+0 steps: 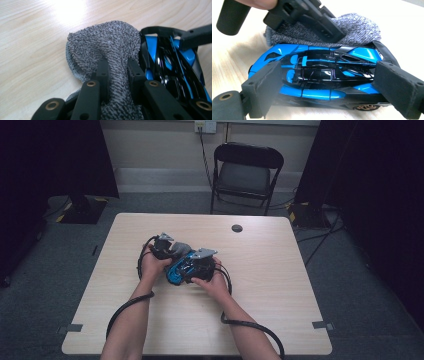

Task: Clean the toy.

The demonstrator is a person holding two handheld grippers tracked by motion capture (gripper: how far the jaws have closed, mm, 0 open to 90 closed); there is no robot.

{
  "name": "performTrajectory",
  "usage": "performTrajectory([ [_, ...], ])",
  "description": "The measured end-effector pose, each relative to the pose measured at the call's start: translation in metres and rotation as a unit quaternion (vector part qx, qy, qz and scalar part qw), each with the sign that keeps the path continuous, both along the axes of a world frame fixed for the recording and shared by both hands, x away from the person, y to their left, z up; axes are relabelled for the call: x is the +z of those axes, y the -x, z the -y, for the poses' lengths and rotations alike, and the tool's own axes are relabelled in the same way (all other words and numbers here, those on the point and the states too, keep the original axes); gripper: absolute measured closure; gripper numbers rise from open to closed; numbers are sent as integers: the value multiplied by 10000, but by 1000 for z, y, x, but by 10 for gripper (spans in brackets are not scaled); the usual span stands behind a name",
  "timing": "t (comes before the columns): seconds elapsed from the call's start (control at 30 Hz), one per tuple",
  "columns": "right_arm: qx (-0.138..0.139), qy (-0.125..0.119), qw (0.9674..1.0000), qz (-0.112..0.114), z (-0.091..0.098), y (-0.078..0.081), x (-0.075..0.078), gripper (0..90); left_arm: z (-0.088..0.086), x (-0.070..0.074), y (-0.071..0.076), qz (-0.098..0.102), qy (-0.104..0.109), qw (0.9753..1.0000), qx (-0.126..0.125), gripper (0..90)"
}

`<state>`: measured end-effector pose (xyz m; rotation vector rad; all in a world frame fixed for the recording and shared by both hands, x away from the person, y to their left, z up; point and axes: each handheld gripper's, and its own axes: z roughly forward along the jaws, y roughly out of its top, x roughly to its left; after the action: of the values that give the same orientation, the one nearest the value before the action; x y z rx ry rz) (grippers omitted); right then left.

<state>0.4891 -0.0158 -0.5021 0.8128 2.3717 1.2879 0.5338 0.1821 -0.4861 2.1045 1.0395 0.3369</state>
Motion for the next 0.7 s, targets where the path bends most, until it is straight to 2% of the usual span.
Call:
performTrajectory([
  [0.27, 36, -1, 10000, 4, 0, 0, 0, 83, -10, 2, 8, -47, 19, 9999, -134, 755],
  [0.4, 38, -1, 10000, 4, 0, 0, 0, 83, -16, 3, 12, -135, 21, 9999, -103, 755],
  [0.7, 49, 1, 10000, 8, 0, 0, 0, 83, -29, 5, 27, -188, -69, 9998, -76, 755],
])
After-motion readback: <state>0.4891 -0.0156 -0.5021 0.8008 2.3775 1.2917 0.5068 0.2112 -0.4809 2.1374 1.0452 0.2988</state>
